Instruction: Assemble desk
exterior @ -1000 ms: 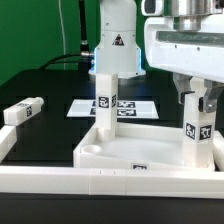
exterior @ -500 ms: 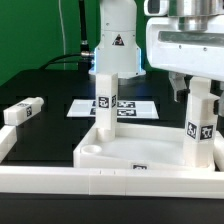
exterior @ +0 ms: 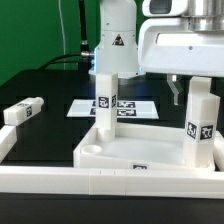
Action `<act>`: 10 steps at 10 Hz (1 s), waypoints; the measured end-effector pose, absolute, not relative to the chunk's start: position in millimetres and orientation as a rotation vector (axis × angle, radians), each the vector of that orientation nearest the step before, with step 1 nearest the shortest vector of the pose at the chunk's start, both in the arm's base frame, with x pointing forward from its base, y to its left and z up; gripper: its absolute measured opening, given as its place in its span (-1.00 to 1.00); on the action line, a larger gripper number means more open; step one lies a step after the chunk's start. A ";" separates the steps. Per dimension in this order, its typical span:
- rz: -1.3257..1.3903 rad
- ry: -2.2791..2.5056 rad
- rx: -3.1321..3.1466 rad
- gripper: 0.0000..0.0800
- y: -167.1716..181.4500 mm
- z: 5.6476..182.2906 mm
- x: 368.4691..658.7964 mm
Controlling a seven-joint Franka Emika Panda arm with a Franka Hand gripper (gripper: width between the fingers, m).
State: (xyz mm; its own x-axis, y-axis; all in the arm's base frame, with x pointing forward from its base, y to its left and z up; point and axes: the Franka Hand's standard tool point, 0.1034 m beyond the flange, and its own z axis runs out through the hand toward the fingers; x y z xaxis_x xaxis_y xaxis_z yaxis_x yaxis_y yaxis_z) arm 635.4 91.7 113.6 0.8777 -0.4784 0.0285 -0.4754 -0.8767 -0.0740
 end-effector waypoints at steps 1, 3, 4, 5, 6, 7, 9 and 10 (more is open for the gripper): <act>-0.078 0.607 -3.024 0.62 91.0 113.6 635.4; -0.085 0.359 -3.069 0.62 90.4 113.3 635.5; -0.089 0.199 -3.087 0.62 89.1 113.1 635.7; -0.092 0.076 -3.095 0.62 87.6 113.2 635.9; -0.094 -0.016 -3.098 0.62 86.9 113.4 636.1; -0.096 -0.078 -3.099 0.62 86.7 113.7 636.2; -0.098 -0.200 -3.099 0.62 84.8 113.6 636.4; -0.098 -0.197 -3.099 0.30 84.6 113.4 636.3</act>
Offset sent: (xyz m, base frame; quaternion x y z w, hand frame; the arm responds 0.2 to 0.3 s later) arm 0.0069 0.0054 0.0003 0.0150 0.0057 -0.2548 0.9669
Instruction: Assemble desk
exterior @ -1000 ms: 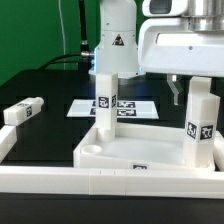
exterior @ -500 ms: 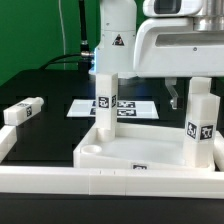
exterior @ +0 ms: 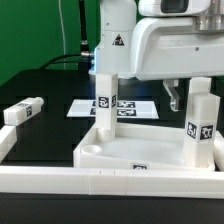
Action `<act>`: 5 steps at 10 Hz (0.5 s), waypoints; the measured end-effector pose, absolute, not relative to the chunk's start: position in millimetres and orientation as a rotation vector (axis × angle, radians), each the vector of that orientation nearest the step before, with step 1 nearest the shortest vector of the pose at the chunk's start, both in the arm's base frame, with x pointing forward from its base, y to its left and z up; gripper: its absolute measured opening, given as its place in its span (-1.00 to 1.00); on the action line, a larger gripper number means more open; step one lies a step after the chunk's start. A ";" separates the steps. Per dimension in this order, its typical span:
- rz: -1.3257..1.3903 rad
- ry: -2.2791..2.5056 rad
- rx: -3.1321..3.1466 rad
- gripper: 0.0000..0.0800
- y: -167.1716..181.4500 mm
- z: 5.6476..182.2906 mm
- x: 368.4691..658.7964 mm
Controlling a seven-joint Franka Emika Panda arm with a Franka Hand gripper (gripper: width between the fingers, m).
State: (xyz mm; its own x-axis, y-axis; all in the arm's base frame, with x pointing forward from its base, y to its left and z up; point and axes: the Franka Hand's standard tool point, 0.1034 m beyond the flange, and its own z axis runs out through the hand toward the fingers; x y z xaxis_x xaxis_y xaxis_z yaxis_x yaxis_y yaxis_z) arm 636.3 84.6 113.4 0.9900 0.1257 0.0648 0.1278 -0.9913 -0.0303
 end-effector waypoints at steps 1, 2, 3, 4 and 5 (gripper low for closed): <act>-0.097 -0.169 -3.101 0.30 84.5 113.3 636.3; -0.096 -0.147 -3.101 -0.04 84.4 113.2 636.3; -0.096 -0.146 -3.101 -0.28 84.0 113.2 636.3; -0.095 -0.049 -3.100 -0.28 84.4 113.2 636.3; -0.091 0.097 -3.097 -0.28 84.3 113.1 636.3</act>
Offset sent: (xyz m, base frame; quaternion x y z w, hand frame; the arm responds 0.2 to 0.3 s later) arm 0.0000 0.0000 0.0000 0.0000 0.0000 0.0000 1.0000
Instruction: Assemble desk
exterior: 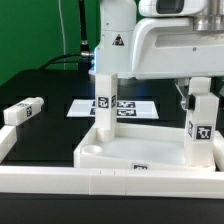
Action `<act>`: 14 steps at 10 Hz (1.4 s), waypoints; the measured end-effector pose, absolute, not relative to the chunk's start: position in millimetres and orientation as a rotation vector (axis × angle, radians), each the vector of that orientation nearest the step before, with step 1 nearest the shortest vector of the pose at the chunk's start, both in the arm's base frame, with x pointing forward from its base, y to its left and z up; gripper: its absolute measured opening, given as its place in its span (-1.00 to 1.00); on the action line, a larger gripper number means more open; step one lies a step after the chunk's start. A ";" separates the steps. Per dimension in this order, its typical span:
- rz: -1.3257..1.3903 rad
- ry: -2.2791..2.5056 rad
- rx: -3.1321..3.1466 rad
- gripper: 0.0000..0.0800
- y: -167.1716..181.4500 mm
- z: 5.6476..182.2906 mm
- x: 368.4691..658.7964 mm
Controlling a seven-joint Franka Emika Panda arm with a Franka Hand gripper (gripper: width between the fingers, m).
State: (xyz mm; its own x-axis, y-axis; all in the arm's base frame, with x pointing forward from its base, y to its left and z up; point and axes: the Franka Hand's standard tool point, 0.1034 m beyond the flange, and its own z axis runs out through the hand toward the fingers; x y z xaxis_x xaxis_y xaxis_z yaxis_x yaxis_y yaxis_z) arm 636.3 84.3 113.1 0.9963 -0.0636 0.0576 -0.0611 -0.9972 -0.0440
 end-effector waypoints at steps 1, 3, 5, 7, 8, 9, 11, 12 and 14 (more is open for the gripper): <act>-0.089 0.189 -3.091 -0.28 84.3 113.1 636.3; -0.069 0.564 -3.011 -0.28 81.1 114.7 637.8; -0.059 0.845 -2.934 -0.27 81.0 113.3 637.6; -0.042 1.156 -2.807 -0.27 80.5 113.1 637.5; -0.032 1.284 -2.747 -0.27 80.5 113.1 637.2; -0.027 1.364 -2.708 -0.27 80.6 113.1 637.1; -0.006 1.619 -2.561 -0.27 81.7 112.9 636.7; -0.002 1.671 -2.528 -0.27 81.6 112.9 636.8; 0.009 1.832 -2.414 -0.27 82.0 112.9 636.7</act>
Offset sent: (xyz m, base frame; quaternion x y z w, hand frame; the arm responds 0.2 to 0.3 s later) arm -0.0011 0.0009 -0.0030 0.0523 -0.0091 0.3244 0.9444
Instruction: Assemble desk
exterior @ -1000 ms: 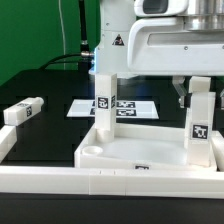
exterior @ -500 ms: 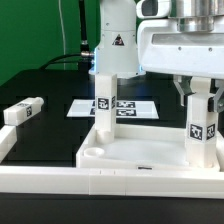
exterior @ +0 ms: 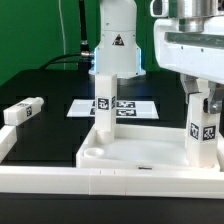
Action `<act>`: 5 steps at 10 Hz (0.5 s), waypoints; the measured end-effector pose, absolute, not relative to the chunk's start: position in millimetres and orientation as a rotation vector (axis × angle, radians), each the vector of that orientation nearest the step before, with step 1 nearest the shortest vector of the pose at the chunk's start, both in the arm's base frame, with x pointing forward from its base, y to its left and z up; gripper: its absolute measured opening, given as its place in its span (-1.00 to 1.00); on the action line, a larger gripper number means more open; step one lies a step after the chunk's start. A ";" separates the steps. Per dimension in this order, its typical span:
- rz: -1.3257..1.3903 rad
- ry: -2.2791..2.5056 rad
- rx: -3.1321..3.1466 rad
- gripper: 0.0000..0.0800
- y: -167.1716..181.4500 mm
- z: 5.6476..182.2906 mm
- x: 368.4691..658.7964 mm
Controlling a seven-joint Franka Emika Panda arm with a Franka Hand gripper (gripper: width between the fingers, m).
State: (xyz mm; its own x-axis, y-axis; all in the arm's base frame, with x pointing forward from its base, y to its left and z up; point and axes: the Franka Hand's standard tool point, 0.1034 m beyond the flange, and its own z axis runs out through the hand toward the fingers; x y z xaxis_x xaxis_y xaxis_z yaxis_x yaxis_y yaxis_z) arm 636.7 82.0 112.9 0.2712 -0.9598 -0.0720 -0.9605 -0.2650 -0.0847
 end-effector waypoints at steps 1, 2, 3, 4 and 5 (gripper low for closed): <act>0.011 1.862 -2.391 -0.27 82.3 112.8 636.7; 0.014 1.912 -2.352 -0.27 82.4 112.8 636.7; 0.012 1.883 -2.376 0.00 82.3 112.6 636.7; 0.010 1.846 -2.405 0.00 82.3 112.4 636.6; 0.007 1.804 -2.437 0.35 82.3 112.4 636.5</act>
Offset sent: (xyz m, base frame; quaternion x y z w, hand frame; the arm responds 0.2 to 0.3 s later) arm 0.0000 0.0000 0.0000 0.0000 0.0000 -0.0650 0.9979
